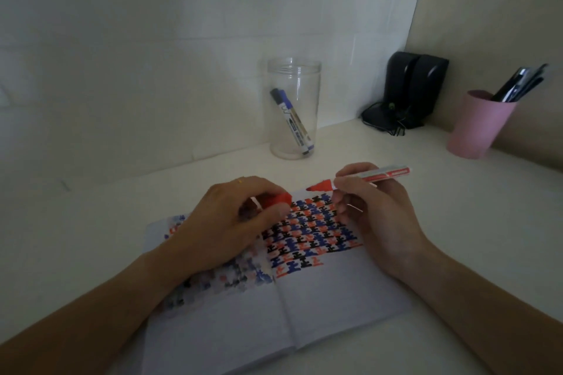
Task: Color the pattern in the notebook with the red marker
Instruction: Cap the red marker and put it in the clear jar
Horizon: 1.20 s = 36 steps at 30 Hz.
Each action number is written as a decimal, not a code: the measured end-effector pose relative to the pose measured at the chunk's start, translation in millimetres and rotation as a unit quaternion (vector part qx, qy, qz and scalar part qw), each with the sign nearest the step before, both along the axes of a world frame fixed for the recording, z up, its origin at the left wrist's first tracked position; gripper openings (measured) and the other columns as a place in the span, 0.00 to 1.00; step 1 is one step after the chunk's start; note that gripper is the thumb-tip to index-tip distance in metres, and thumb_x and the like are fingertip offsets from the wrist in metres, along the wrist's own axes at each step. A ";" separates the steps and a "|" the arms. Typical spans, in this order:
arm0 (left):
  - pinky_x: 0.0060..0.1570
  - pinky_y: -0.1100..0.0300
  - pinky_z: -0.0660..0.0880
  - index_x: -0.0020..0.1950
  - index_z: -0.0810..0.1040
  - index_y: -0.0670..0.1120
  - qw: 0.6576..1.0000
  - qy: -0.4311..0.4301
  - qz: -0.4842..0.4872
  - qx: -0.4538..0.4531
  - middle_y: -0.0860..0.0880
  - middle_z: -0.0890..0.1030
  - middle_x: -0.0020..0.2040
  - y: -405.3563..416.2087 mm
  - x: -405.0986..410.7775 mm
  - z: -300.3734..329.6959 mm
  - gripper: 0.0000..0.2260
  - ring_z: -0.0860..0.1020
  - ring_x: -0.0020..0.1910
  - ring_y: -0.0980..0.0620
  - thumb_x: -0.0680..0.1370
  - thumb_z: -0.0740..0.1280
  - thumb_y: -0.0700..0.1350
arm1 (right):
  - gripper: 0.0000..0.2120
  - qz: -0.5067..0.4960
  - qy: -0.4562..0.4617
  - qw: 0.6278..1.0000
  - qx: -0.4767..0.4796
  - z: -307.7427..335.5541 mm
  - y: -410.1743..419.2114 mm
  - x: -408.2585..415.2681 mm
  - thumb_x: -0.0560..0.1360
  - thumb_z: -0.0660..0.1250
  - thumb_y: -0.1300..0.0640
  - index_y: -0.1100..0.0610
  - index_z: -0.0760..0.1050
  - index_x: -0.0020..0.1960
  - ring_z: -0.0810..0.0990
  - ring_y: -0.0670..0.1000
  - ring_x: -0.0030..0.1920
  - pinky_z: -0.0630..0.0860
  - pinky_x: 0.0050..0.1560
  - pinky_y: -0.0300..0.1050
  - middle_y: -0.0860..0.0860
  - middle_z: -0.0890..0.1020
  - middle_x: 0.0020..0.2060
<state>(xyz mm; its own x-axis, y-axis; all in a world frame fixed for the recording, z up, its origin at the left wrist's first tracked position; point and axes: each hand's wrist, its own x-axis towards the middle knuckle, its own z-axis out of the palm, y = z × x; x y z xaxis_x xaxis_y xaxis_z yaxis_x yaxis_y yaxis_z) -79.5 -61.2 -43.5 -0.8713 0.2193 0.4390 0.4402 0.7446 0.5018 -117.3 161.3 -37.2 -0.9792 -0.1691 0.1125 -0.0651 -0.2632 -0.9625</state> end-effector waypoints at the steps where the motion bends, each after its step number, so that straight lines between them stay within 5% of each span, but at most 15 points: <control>1: 0.53 0.66 0.76 0.58 0.82 0.56 1.000 -0.001 0.018 0.019 0.62 0.83 0.53 -1.1 -0.3 -0.5 0.12 0.80 0.53 0.61 0.79 0.66 0.57 | 0.06 0.006 0.006 1.000 -0.002 -0.5 0.6 -0.2 0.74 0.69 0.68 0.59 0.80 0.42 0.78 0.50 0.31 0.74 0.33 0.42 0.55 0.81 0.31; 10: 0.53 0.79 0.70 0.62 0.81 0.57 0.997 -0.036 0.063 0.033 0.65 0.81 0.55 -5.9 -2.0 -4.2 0.12 0.78 0.55 0.68 0.79 0.69 0.52 | 0.05 0.028 0.004 0.999 -0.025 0.3 2.3 -0.9 0.76 0.67 0.65 0.59 0.82 0.47 0.85 0.53 0.36 0.80 0.35 0.40 0.60 0.88 0.38; 24: 0.52 0.74 0.73 0.61 0.81 0.57 0.999 -0.010 0.020 0.030 0.64 0.81 0.51 -2.9 3.0 2.7 0.12 0.79 0.54 0.64 0.78 0.69 0.52 | 0.07 0.035 0.070 0.992 0.103 -4.4 1.4 3.7 0.71 0.77 0.59 0.58 0.86 0.49 0.88 0.54 0.44 0.81 0.41 0.43 0.57 0.89 0.43; 32: 0.48 0.63 0.81 0.55 0.84 0.55 0.994 0.008 0.023 0.109 0.57 0.87 0.46 -3.6 8.2 9.9 0.13 0.85 0.47 0.58 0.71 0.75 0.54 | 0.11 0.062 0.083 0.991 0.085 -2.0 3.3 4.7 0.71 0.77 0.54 0.60 0.86 0.49 0.86 0.57 0.43 0.80 0.45 0.52 0.60 0.89 0.43; 36: 0.44 0.66 0.80 0.51 0.86 0.53 0.992 -0.010 -0.010 0.123 0.56 0.87 0.43 0.3 9.3 15.2 0.09 0.86 0.43 0.56 0.73 0.72 0.52 | 0.12 0.074 0.097 0.990 0.073 1.1 11.8 3.9 0.70 0.75 0.58 0.65 0.85 0.48 0.86 0.57 0.41 0.82 0.44 0.45 0.63 0.88 0.42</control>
<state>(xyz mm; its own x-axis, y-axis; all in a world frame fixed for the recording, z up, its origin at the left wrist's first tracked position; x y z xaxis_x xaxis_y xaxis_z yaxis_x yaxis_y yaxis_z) -70.3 -60.9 -28.4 -0.8769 0.1257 0.4639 0.4420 0.5900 0.6757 -113.4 173.0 -36.1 -0.9047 -0.3368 0.2608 -0.2246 -0.1432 -0.9639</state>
